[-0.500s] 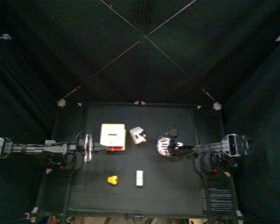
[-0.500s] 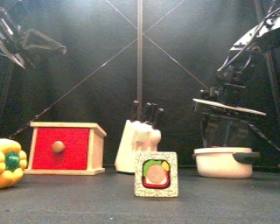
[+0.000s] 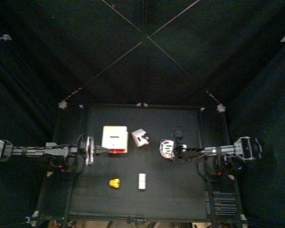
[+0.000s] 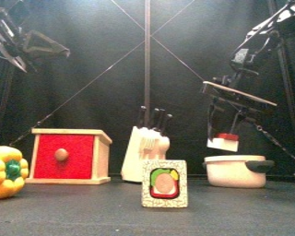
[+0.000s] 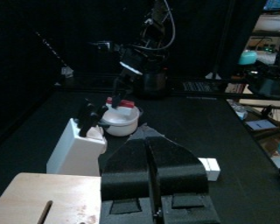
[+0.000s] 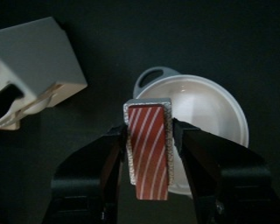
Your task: Put salmon sushi right of sushi roll
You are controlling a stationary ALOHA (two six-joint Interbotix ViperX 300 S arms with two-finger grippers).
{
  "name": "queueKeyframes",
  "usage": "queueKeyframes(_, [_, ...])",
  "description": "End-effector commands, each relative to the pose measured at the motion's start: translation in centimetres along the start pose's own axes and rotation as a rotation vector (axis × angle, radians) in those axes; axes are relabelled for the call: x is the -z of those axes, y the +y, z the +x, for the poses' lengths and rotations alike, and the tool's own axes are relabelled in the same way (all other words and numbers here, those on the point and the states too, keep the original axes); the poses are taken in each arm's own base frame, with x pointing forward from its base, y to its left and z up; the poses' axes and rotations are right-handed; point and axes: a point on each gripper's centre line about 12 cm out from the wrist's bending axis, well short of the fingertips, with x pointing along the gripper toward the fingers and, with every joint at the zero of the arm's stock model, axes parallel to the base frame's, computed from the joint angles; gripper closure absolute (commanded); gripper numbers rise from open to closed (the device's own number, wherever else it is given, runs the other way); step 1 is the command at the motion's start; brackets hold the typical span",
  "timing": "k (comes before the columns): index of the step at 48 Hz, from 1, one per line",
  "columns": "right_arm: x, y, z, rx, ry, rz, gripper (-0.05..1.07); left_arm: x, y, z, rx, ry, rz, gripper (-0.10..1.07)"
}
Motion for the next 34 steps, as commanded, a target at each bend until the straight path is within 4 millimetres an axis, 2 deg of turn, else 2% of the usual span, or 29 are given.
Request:
queueKeyframes(1, [0.0,1.1,-2.1,-0.067,0.005,0.009,0.34,-0.4,0.1,0.2,-0.003,-0.011,0.000,1.00])
queueKeyframes(11, [2.7,2.5,-5.1,-0.151,0.089,-0.011,0.34,-0.4,0.1,0.2,-0.003,-0.011,-0.002,1.00])
queueKeyframes(19, [5.2,3.0,-6.7,-0.161,0.150,-0.037,0.34,-0.4,0.0,0.2,-0.002,-0.011,-0.002,1.00])
queueKeyframes(34, [9.8,2.1,-6.9,0.025,0.263,-0.031,0.34,-0.4,0.1,0.2,-0.003,-0.011,-0.003,1.00])
